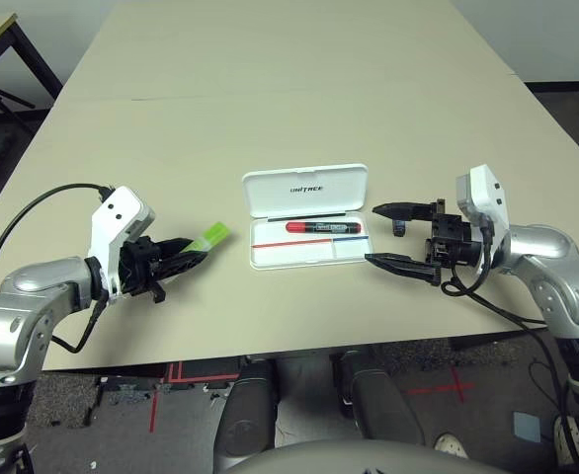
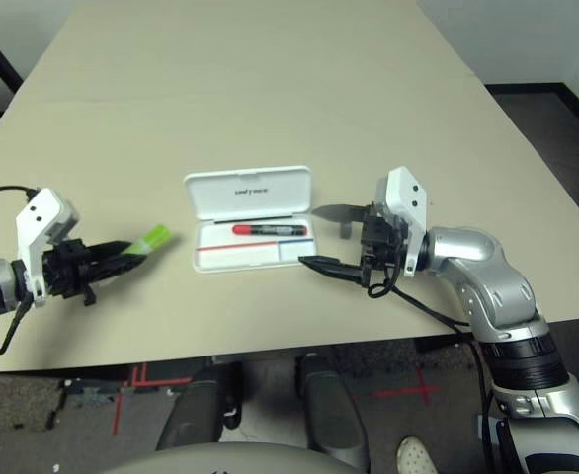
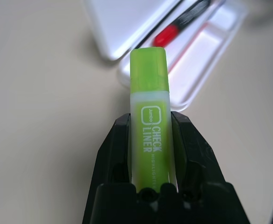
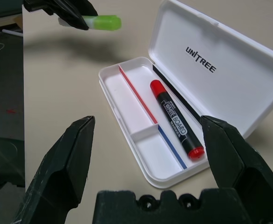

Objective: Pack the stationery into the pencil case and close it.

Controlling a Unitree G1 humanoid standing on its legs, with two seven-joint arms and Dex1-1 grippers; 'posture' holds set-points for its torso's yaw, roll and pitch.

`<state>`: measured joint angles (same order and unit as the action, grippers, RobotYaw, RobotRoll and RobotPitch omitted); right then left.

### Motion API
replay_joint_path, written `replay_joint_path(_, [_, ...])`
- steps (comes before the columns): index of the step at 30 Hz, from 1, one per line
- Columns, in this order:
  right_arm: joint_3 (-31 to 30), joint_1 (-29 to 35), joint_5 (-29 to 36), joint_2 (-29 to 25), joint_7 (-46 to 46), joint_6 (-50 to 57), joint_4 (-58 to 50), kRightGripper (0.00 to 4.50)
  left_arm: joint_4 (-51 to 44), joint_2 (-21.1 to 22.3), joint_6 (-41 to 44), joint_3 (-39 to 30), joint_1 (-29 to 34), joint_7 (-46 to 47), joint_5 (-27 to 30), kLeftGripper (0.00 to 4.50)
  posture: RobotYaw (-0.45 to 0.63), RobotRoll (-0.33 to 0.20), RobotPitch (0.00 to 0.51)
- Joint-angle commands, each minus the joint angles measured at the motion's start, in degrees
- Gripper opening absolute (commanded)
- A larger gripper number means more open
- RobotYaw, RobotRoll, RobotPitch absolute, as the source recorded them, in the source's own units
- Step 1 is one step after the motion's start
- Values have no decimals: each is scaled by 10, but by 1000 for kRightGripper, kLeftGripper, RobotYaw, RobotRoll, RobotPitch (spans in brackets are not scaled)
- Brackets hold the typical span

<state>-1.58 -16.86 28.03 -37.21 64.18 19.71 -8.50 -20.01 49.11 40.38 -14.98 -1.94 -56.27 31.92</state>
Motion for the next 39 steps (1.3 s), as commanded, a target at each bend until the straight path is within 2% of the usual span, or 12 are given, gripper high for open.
replay_joint_path(1, [-4, -1, -5, -1, 6, -6, 6, 4500, -22, 11, -14, 9, 0, -21, 12, 1114, -61, 0, 159])
replay_joint_path(4, [-3, -2, -6, -3, 6, -5, 6, 4500, -33, 17, -30, 32, -12, -33, 4, 1114, -61, 0, 159])
replay_joint_path(9, [-1, -4, -9, -4, 5, -5, 7, 4500, -36, 29, -94, 106, -51, -52, -53, 1114, -70, 0, 152])
replay_joint_path(15, [2, 1, -10, -4, 2, -5, 4, 4500, -11, 6, -163, 207, -132, -60, -125, 1114, -85, 0, 155])
replay_joint_path(20, [5, 7, -11, -5, -3, -3, -1, 4500, 33, -14, -221, 268, -175, -75, -179, 1114, -98, 0, 158])
replay_joint_path(31, [10, 20, -8, -9, -14, 1, -15, 4500, 121, -73, -275, 320, -236, -84, -227, 1114, -127, 0, 163])
replay_joint_path(39, [12, 30, -6, -13, -22, 4, -25, 4500, 149, -102, -289, 337, -241, -82, -246, 1114, -141, 0, 169])
